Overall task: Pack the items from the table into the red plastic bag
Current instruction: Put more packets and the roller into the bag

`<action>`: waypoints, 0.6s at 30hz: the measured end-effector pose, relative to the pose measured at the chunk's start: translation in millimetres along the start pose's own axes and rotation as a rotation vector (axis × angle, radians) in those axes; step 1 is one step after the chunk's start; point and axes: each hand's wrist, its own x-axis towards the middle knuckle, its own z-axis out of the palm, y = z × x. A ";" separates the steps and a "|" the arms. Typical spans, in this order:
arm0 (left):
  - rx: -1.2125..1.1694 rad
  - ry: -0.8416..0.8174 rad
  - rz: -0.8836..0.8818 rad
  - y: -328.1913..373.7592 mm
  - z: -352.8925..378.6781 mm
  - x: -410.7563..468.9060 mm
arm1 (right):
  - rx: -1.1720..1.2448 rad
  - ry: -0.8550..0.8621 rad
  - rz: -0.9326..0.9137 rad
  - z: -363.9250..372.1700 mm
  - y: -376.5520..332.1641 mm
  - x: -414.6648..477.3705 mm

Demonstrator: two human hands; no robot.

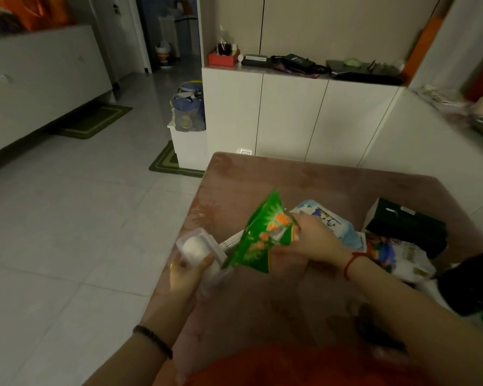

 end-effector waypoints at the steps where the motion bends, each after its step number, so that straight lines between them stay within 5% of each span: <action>1: -0.018 -0.023 -0.013 -2.2 0.2 2.5 | 0.178 0.098 0.036 -4.2 -3.4 -5.3; 4: -0.053 -0.084 -0.050 -7.4 0.5 8.3 | 0.604 0.226 0.273 -3.4 -4.7 -11.6; 9: -0.126 -0.226 -0.133 3.4 10.4 -20.7 | 0.929 0.043 0.557 29.0 -14.1 -14.8; 13: -0.029 -0.336 -0.092 -10.8 13.9 -21.9 | 0.954 0.039 0.673 66.5 -18.1 -16.6; 18: -0.016 -0.448 -0.005 -3.2 1.4 -32.3 | 0.690 -0.069 0.606 67.8 -13.7 -32.2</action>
